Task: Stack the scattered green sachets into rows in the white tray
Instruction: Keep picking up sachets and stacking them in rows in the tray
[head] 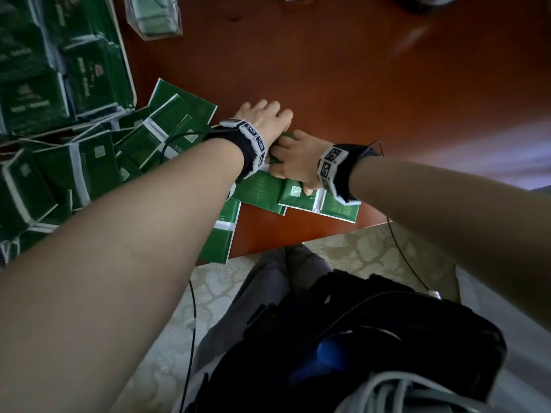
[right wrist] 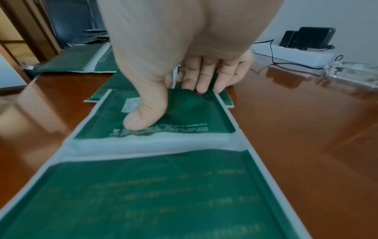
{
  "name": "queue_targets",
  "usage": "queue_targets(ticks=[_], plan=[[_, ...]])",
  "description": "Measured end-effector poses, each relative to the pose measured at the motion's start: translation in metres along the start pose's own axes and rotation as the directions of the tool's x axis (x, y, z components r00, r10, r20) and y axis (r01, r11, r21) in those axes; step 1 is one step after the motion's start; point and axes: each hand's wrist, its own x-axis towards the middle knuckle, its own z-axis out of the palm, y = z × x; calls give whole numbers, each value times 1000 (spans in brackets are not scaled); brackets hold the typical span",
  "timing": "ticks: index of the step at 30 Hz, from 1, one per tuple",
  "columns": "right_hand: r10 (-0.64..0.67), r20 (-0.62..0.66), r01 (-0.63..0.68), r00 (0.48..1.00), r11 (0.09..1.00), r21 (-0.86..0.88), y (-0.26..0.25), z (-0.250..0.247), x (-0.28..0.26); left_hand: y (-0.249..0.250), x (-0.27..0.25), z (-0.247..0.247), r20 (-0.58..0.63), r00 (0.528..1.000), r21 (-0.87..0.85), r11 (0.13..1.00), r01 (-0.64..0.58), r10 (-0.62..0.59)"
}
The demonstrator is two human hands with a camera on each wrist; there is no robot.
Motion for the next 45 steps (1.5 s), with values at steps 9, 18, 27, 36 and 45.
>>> queue_targets(ticks=[9,18,27,36,45], plan=[[-5,-30,5,1000,1000,-8,8,3,0,-4,8,-5,64,998,3,1000,13,-13],[375,-148,-360,915,925,119,9,11,-60,-13,-24,-22,53,985,-54,985,166,-163],[547,8,-504,837,765,401,-22,66,-84,38,-62,42,-96,993,-266,963,36,-63],[689,-74,-514,721,603,610,-97,115,-83,102,-108,135,-322,944,-201,970,-134,64],[690,-227,-524,687,687,504,-149,158,-101,143,-143,180,-516,855,-239,966,-94,-45]])
